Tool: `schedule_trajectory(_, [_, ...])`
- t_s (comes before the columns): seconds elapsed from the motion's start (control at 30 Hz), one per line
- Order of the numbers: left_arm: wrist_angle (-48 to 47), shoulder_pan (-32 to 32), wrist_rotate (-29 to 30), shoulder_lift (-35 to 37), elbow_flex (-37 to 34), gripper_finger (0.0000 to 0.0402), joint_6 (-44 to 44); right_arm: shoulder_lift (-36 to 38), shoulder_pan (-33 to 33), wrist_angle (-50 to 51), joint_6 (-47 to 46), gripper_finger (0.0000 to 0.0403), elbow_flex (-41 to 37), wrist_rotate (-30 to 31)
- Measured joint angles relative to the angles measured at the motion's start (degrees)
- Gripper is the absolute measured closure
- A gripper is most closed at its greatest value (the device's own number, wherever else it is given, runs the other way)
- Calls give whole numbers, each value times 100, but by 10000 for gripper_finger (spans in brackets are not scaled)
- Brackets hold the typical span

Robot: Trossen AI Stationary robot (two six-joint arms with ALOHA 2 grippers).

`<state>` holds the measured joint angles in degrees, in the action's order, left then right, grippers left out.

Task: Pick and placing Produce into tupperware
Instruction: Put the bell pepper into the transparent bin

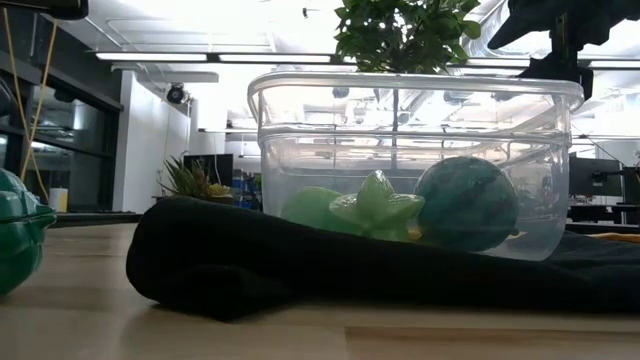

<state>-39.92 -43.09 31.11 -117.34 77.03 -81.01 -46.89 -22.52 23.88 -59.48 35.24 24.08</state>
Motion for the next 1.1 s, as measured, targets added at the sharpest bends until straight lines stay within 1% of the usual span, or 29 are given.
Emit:
schedule_trajectory(0.1, [-2,0,0,0,0,182,0,0,0,-2,0,121,0,1])
schedule_trajectory(0.27, [-2,0,-2,0,0,170,0,0,-1,-2,0,121,0,-1])
schedule_trajectory(0.53, [-9,0,0,2,0,189,0,0,0,-2,0,121,0,0])
schedule_trajectory(0.77, [-7,0,-2,2,0,175,-2,-1,0,-2,0,121,0,0])
schedule_trajectory(1.0, [-7,-1,-2,2,1,186,-2,0,-2,-2,0,121,0,0])
schedule_trajectory(1.1, [-7,0,-2,2,0,182,-2,0,0,-2,0,121,0,-1])
